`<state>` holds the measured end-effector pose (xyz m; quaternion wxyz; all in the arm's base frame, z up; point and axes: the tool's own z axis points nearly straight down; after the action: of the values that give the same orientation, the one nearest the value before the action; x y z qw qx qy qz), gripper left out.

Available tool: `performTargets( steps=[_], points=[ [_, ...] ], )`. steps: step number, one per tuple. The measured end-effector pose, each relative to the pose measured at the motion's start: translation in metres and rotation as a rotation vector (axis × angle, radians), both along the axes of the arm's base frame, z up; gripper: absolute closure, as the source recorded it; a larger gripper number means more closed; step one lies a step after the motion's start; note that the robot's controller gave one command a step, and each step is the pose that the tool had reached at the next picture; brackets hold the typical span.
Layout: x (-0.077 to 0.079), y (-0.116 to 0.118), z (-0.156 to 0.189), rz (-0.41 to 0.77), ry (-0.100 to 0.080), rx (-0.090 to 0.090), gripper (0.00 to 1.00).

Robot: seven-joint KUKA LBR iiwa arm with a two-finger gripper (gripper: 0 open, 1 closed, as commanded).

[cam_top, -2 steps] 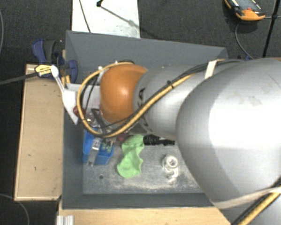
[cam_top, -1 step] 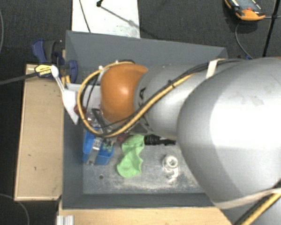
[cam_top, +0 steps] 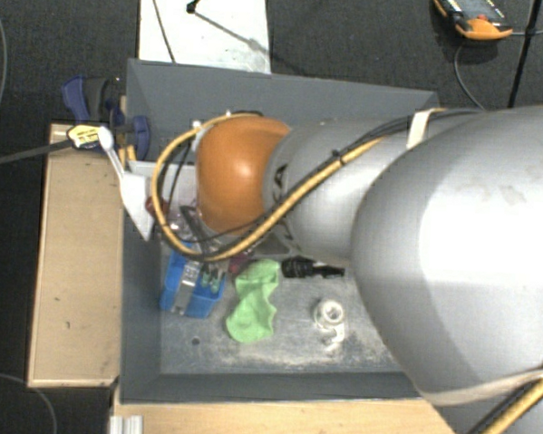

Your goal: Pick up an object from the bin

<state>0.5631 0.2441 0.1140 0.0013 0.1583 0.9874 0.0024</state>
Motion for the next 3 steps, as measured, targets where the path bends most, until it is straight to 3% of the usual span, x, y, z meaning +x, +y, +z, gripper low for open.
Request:
performTargets(
  steps=[1, 3],
  points=[
    [-0.003, 0.001, 0.012, 0.002, 0.014, -0.003, 1.0],
    [-0.001, -0.001, 0.049, 0.001, 0.005, -0.004, 1.0]
  ],
)
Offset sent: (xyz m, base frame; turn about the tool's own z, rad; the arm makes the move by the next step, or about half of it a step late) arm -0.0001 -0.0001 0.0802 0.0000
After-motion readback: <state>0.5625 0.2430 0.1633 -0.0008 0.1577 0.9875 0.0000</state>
